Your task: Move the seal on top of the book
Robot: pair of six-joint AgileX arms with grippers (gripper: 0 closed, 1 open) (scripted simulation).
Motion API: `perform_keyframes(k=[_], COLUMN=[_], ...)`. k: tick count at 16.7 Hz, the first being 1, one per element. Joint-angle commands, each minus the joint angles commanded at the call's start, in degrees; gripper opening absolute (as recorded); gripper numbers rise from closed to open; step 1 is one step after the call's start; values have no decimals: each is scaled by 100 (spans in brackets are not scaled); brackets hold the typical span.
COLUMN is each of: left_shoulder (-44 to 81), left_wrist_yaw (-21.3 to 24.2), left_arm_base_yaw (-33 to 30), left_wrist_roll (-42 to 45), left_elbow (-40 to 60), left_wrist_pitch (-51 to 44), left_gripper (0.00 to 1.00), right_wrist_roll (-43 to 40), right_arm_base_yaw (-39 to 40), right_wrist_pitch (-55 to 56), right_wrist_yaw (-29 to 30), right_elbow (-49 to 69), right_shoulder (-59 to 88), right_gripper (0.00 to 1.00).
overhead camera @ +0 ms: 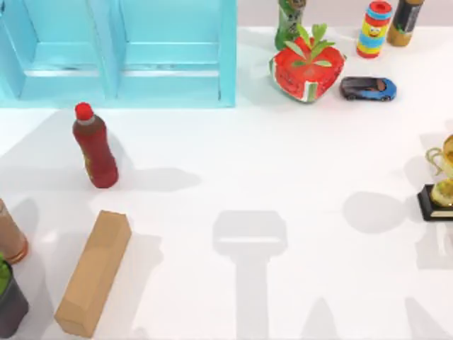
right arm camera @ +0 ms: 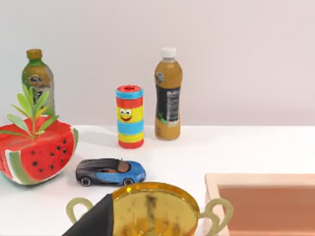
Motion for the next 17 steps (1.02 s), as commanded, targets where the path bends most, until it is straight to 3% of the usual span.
perform_keyframes(k=[4, 7, 11, 17], left_shoulder=[54, 123, 257, 732], left_wrist_yaw=[-180, -840, -2321, -5152], left_arm_base_yaw=[-200, -904, -2528, -5581], left_wrist_roll=[-169, -881, -2634, -6376], left_elbow=[47, 193, 366, 177], left_wrist_pitch=[111, 484, 1212, 2289], left_gripper=[0, 0, 0, 0], right_wrist_roll=[0, 0, 0, 0], right_arm_base_yaw=[0, 0, 0, 0], right_wrist_pitch=[0, 0, 0, 0], right_wrist_yaw=[0, 0, 0, 0], right_elbow=[0, 0, 0, 0], right_shoulder=[0, 0, 0, 0], right_gripper=[100, 100, 100, 100])
